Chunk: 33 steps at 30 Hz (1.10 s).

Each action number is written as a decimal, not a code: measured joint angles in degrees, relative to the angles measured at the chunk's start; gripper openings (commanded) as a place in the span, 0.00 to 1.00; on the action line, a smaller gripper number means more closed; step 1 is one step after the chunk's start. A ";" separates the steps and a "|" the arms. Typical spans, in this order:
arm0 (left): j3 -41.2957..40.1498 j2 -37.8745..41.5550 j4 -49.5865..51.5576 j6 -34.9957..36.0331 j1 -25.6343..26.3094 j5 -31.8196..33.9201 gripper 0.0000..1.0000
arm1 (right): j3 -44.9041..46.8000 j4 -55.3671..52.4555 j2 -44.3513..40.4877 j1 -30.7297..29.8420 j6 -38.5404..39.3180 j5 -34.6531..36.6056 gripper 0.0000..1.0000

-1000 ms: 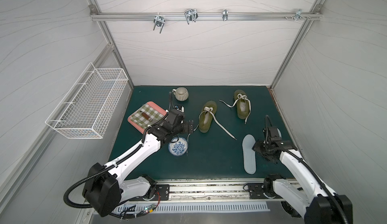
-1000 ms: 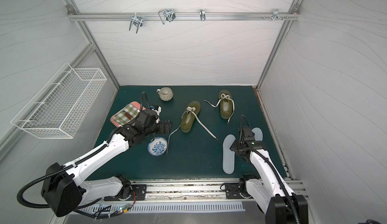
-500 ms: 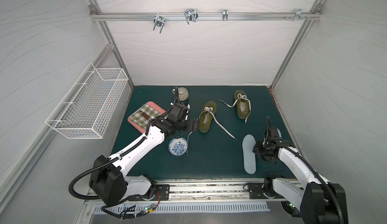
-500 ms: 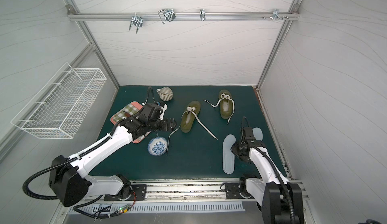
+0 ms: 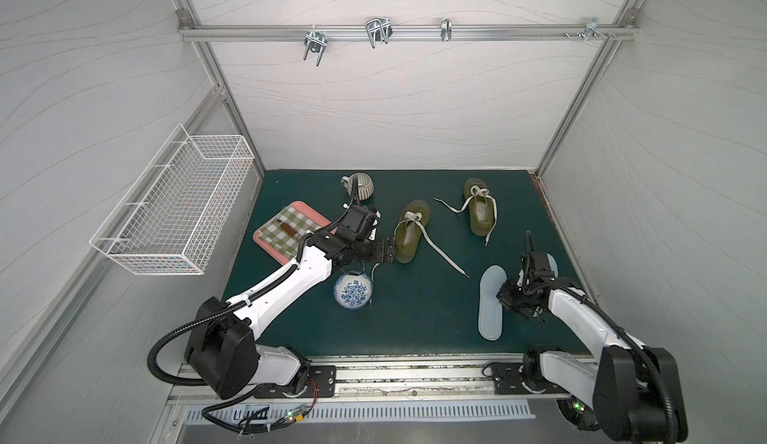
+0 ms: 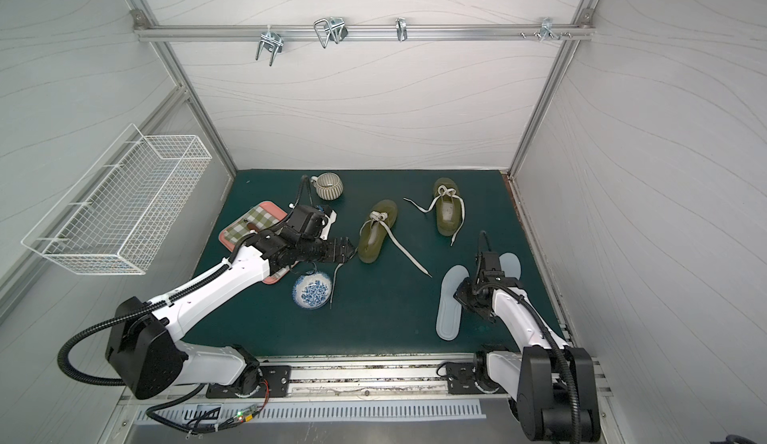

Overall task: Insert the insole into the shoe
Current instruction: Pick up the insole from the center of the board.

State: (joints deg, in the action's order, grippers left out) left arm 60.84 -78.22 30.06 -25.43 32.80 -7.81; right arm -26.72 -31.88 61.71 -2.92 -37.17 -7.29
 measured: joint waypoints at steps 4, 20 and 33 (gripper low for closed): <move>-0.02 -0.02 -1.20 -2.08 -0.07 -2.89 0.92 | -2.01 -0.76 -0.72 -1.49 2.36 -0.31 0.00; -12.22 2.64 -26.03 -19.43 -2.71 -19.30 0.79 | -31.17 -3.26 14.91 -24.98 12.83 -3.04 0.00; -17.44 3.82 -36.48 -24.22 -6.23 -23.58 0.65 | -43.52 -4.26 24.30 -34.53 16.28 -10.99 0.00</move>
State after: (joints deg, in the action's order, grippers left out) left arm 43.40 -74.39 -6.42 -49.65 26.57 -31.40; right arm -70.24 -36.14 86.02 -37.45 -20.88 -18.28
